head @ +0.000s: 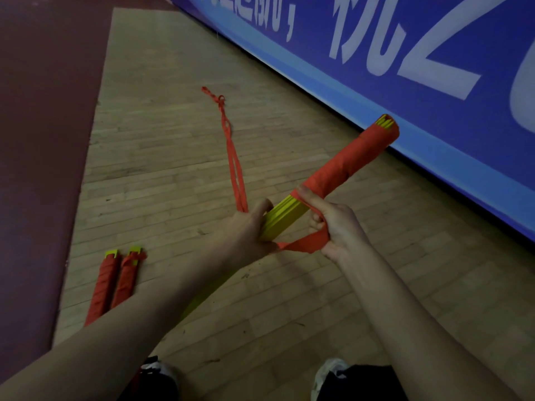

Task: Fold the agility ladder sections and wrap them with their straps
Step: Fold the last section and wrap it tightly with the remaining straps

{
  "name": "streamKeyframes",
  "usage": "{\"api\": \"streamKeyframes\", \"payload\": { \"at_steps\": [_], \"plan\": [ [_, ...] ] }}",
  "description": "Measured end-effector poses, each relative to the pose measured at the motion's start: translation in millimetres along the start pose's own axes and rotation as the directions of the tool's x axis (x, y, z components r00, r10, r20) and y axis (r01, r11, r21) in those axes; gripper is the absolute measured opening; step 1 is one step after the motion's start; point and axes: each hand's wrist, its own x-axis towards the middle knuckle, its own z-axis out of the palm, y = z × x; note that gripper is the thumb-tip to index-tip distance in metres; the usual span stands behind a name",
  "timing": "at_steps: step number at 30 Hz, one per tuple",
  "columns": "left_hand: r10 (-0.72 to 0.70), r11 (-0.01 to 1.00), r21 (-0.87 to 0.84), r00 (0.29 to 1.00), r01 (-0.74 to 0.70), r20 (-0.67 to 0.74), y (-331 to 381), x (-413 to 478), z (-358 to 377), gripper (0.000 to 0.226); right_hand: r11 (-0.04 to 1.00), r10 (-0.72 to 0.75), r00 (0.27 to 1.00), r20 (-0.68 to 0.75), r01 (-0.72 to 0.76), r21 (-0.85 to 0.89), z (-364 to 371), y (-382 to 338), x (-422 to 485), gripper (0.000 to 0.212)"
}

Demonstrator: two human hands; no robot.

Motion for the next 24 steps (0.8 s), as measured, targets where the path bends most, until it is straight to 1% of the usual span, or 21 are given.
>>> {"api": "streamKeyframes", "payload": {
  "at_steps": [2, 4, 6, 8, 10, 13, 16, 18, 20, 22, 24],
  "plan": [
    [0.027, 0.986, 0.164, 0.999, -0.021, -0.032, 4, -2, 3, 0.062, 1.0, -0.01, 1.0, -0.029, 0.009, -0.024, -1, 2, 3, 0.031],
    [0.061, 0.962, 0.272, 0.993, -0.031, -0.103, 4, -1, 4, 0.058, 0.999, -0.009, 1.0, -0.028, 0.008, -0.051, -2, 2, 3, 0.031],
    [0.061, 0.952, 0.304, 0.985, -0.009, -0.163, 2, 1, 1, 0.054, 0.997, -0.009, 1.0, 0.005, 0.009, -0.079, -2, -3, 0, 0.024],
    [0.036, 0.957, 0.29, 0.984, 0.016, -0.173, 1, 3, -3, 0.05, 0.99, -0.017, 0.999, 0.036, 0.022, -0.139, -1, -7, -3, 0.023],
    [-0.01, 0.981, 0.19, 0.991, 0.036, -0.137, 1, 4, -5, 0.048, 0.978, -0.034, 0.998, 0.062, 0.045, -0.202, -2, -6, -3, 0.022],
    [-0.066, 0.998, 0.006, 0.996, 0.066, -0.053, -2, 7, -8, 0.051, 0.965, -0.054, 0.996, 0.066, 0.069, -0.254, -2, -2, -2, 0.024],
    [-0.103, 0.968, -0.23, 0.995, 0.104, 0.017, -4, 10, -18, 0.047, 0.957, -0.088, 0.991, 0.096, 0.111, -0.27, 0, -2, -7, 0.016],
    [-0.116, 0.908, -0.402, 0.993, 0.121, 0.038, -2, 11, -25, 0.043, 0.947, -0.105, 0.987, 0.122, 0.137, -0.291, 1, -2, -11, 0.014],
    [-0.117, 0.827, -0.544, 0.99, 0.14, 0.076, 2, 9, -33, 0.044, 0.935, -0.128, 0.985, 0.114, 0.159, -0.318, 1, -2, -11, 0.017],
    [-0.1, 0.748, -0.642, 0.984, 0.171, 0.146, 3, 7, -38, 0.049, 0.93, -0.145, 0.985, 0.098, 0.169, -0.326, 1, -3, -8, 0.02],
    [-0.077, 0.655, -0.725, 0.973, 0.214, 0.217, 3, 5, -43, 0.049, 0.934, -0.147, 0.983, 0.114, 0.175, -0.311, 1, -4, -6, 0.023]
  ]
}}
